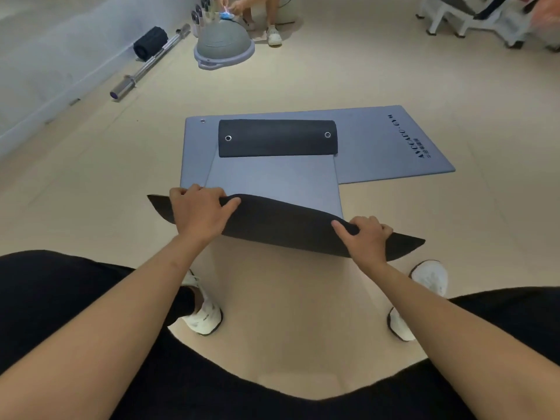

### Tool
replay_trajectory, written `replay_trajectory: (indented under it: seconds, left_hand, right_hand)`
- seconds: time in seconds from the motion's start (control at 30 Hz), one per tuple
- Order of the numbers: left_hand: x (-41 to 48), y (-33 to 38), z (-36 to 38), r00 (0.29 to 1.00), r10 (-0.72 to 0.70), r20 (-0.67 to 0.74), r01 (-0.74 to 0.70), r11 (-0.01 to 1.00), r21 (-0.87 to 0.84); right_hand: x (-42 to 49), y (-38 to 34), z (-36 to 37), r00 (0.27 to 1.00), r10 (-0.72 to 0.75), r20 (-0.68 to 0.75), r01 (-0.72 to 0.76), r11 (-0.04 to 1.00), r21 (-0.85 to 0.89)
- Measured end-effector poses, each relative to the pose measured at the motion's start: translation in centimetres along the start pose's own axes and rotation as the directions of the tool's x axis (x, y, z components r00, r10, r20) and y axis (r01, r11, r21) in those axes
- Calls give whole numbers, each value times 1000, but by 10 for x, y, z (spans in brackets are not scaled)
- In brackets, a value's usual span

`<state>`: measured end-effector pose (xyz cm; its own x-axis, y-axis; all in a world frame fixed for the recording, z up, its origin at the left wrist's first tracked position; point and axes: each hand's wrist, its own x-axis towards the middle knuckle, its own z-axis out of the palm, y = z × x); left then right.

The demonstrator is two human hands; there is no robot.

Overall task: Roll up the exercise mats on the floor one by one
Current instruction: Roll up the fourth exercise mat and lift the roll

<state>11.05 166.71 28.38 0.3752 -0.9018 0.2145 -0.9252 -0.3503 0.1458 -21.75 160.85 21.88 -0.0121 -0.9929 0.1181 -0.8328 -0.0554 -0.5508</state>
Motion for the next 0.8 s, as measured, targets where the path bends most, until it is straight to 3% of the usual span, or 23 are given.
replay_trajectory:
  seconds: [0.2, 0.27, 0.37, 0.53, 0.67, 0.8]
  left_hand:
    - [-8, 1, 41, 988, 29, 149, -32, 999, 22]
    - [-20, 6, 56, 965, 179, 193, -182, 983, 1]
    - [-34, 20, 77, 876, 407, 260, -417, 909, -16]
    - [-58, 21, 123, 779, 585, 228, -613, 786, 79]
    - [-80, 10, 168, 756, 537, 374, -609, 786, 103]
    - [-82, 8, 209, 744, 422, 518, -559, 818, 135]
  right_hand:
    - [21, 15, 22, 958, -58, 282, 65, 998, -13]
    - [31, 13, 27, 916, -97, 390, 105, 994, 0]
    - [41, 15, 44, 845, -103, 525, 133, 991, -19]
    - [44, 48, 91, 776, 36, 630, 61, 990, -131]
    - [39, 72, 121, 735, 153, 660, -53, 984, -170]
    - [37, 81, 150, 698, 205, 686, -39, 968, -250]
